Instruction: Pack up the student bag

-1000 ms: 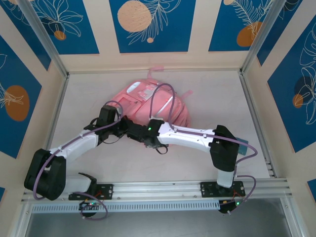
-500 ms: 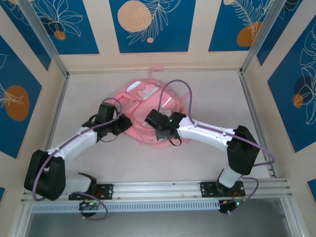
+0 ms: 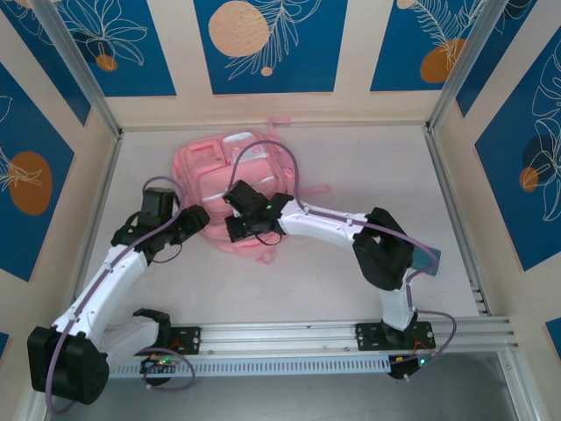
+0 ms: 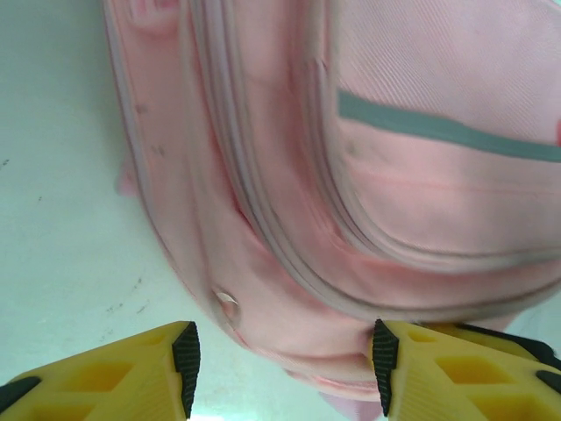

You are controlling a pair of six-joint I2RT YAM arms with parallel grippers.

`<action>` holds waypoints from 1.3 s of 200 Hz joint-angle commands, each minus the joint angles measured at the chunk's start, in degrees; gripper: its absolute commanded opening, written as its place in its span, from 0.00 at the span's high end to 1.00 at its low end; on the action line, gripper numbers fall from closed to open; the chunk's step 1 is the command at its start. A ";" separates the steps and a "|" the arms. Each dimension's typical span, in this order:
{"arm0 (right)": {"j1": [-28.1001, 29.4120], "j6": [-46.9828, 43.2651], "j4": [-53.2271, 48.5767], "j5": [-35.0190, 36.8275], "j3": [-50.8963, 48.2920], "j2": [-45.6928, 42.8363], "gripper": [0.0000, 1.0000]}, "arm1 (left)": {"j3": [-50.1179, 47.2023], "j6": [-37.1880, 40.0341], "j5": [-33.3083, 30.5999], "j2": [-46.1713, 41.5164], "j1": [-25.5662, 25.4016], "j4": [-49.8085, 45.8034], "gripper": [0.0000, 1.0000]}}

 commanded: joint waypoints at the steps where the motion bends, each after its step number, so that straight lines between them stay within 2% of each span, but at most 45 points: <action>1: 0.81 -1.87 3.24 -2.98 3.35 1.06 1.00 | -1.95 -3.74 4.34 -0.89 0.71 0.48 0.45; 39: 1.53 -1.27 4.29 -4.80 2.48 0.67 1.00 | -6.39 -14.90 11.59 0.91 0.64 14.95 0.54; 80: 1.69 -0.35 5.01 -4.51 -0.15 -1.66 1.00 | -6.55 -17.62 9.90 3.74 0.62 18.18 0.53; 125: 2.49 -0.58 2.46 -0.84 -0.91 -2.67 1.00 | -7.21 -19.14 8.82 8.56 0.53 21.00 0.53; 146: 2.75 -0.29 1.06 0.30 -0.98 -2.79 1.00 | -8.15 -20.33 9.31 10.36 0.37 23.27 0.59; 168: 2.94 0.50 -0.74 2.87 -1.02 -2.97 1.00 | -8.70 -20.10 8.18 10.69 0.35 23.33 0.76; 195: 2.78 1.93 -4.36 11.35 -1.84 -4.27 1.00 | -8.00 -17.43 5.54 9.35 0.35 20.05 0.93; 212: 2.04 2.41 -7.50 17.48 -2.71 -5.07 1.00 | -7.55 -15.54 4.40 8.52 0.35 18.07 1.00; 233: 0.14 2.70 -10.57 22.74 -4.83 -6.76 1.00 | -7.00 -13.00 3.81 7.88 0.42 15.71 1.00; 260: -4.39 1.18 -9.96 23.89 -9.61 -10.16 1.00 | -6.78 -10.21 3.72 7.28 0.42 13.44 1.00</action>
